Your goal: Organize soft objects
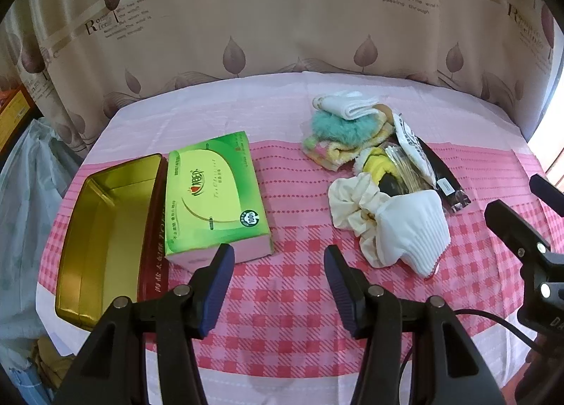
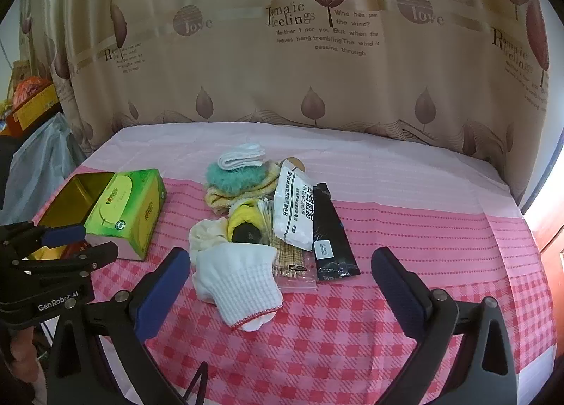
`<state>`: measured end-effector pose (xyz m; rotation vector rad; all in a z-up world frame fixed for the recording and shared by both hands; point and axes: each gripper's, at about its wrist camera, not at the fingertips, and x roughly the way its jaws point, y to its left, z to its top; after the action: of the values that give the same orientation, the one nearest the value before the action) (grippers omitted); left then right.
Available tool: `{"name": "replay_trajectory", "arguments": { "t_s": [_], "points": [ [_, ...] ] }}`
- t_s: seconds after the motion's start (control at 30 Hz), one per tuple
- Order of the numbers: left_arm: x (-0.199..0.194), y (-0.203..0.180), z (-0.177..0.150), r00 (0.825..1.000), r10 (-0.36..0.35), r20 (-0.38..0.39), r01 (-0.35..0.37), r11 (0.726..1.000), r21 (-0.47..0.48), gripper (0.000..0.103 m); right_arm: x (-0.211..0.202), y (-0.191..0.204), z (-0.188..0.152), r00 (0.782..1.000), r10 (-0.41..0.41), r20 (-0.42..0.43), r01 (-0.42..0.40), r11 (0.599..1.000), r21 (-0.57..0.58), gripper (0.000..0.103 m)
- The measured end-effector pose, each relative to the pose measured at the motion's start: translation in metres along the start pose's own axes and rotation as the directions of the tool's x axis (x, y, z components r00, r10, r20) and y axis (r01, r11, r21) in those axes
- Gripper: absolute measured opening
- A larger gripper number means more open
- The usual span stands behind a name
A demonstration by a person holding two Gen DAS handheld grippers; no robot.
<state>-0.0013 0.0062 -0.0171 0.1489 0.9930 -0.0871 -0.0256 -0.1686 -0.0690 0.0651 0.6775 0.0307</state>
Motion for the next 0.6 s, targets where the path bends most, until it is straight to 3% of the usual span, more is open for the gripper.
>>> {"name": "replay_trajectory", "arguments": {
  "t_s": [0.6],
  "points": [
    [0.0046, -0.005, -0.0016, 1.0, -0.003, -0.009, 0.003, 1.0, 0.011, 0.054, 0.0086, -0.0074, -0.0036, 1.0, 0.003, -0.018, -0.003, 1.0, 0.015, 0.097]
  ]
}}
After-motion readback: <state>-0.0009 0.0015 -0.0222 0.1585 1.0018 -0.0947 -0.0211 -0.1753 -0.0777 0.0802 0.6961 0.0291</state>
